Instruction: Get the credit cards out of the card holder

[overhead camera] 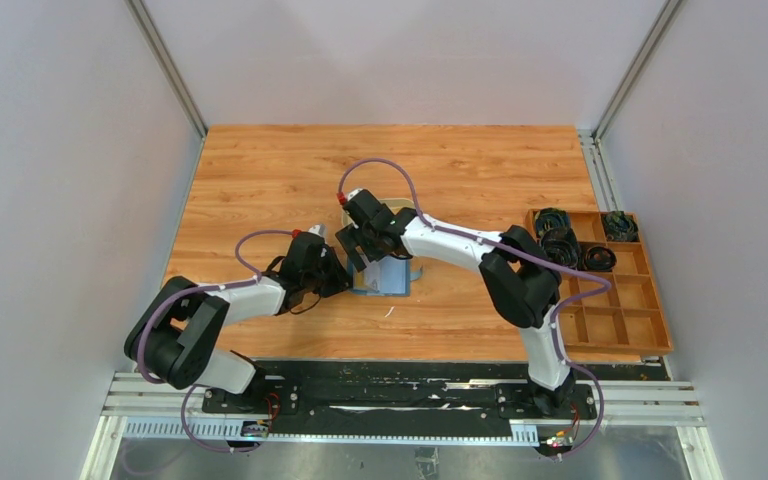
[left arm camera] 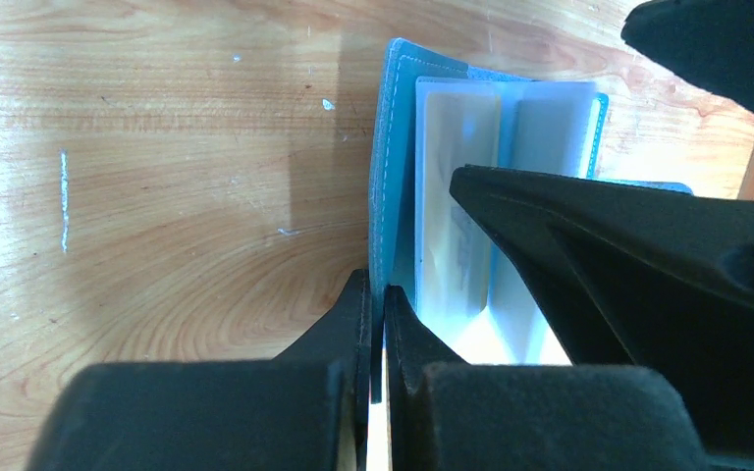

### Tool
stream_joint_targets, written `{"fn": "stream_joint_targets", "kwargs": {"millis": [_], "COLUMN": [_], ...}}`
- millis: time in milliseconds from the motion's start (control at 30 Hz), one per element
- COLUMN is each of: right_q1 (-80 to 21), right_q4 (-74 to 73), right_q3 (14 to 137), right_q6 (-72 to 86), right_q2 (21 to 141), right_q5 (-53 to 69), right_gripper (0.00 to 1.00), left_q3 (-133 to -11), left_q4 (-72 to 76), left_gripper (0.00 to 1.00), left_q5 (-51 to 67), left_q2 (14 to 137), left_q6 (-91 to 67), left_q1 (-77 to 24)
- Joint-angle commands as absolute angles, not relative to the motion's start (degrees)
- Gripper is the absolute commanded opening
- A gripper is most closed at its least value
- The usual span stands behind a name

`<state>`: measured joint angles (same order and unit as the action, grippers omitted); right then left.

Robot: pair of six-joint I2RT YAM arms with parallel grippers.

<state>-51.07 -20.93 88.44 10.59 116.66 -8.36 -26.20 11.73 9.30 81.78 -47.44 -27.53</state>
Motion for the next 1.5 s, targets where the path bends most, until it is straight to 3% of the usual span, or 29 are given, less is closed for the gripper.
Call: {"fn": "stream_joint_targets", "kwargs": {"millis": [0, 267, 633, 900, 1033, 1467], "right_q1": [-52.16, -51.61, -42.08, -38.86, -38.91, -38.90], "right_q4": [-22.34, -9.79, 14.58, 32.59, 34.97, 24.02], "right_q3": [90.87, 80.78, 56.45, 49.40, 49.35, 46.86], "right_q6": [8.56, 12.16, 28.57, 40.46, 43.35, 46.61], "right_q2": [117.78, 109.74, 101.40, 105.58, 107.37, 106.03], "right_q5": [-8.61, -1.11, 21.50, 31.74, 33.16, 28.48], "right_gripper": [0.91, 0.92, 0.92, 0.74, 0.68, 0.70], "left_q3": [-23.20, -22.95, -23.37, -23.21, -22.86, -22.62], "left_q4": [2.28, 2.24, 2.24, 2.18, 2.20, 2.29], "left_gripper": [0.00, 0.00, 0.00, 0.00, 0.00, 0.00], "left_q5": [6.89, 6.63, 6.29, 4.72, 4.20, 3.55], "left_q2": [85.24, 85.08, 86.52, 88.30, 89.31, 89.88], "left_q6": [-45.01, -44.83, -44.74, -45.24, -45.22, -45.00], "left_q1": [-28.30, -28.30, -28.30, -28.30, -28.30, -28.30]}}
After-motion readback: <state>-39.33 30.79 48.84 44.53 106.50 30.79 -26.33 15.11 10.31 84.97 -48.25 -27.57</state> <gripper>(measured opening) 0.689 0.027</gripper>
